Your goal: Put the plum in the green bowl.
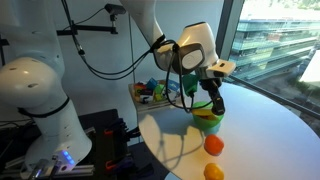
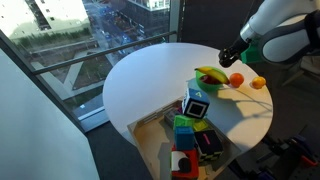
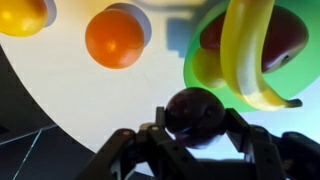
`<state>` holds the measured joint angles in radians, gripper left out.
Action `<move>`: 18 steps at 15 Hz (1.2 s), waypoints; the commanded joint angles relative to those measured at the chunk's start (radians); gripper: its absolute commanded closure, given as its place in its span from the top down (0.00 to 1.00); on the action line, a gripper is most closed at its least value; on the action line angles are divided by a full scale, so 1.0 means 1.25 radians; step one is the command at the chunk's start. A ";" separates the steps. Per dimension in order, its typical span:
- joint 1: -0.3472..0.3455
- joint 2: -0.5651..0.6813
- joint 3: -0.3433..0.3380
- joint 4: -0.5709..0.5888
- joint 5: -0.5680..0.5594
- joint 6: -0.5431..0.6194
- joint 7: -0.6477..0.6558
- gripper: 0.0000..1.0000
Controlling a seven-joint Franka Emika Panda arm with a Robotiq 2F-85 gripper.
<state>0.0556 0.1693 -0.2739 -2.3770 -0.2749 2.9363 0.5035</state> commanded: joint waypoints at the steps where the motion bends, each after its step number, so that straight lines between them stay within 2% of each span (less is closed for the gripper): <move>1: 0.027 0.040 -0.016 0.050 -0.030 -0.027 0.051 0.36; 14: 0.080 0.108 -0.057 0.079 -0.030 -0.023 0.058 0.36; 15: 0.085 0.106 -0.061 0.077 -0.029 -0.024 0.056 0.86; 16: 0.089 0.105 -0.065 0.076 -0.028 -0.024 0.055 0.88; 18: 0.097 0.103 -0.072 0.074 -0.028 -0.024 0.054 0.99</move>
<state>0.1506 0.2948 -0.3384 -2.3013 -0.2808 2.9361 0.5417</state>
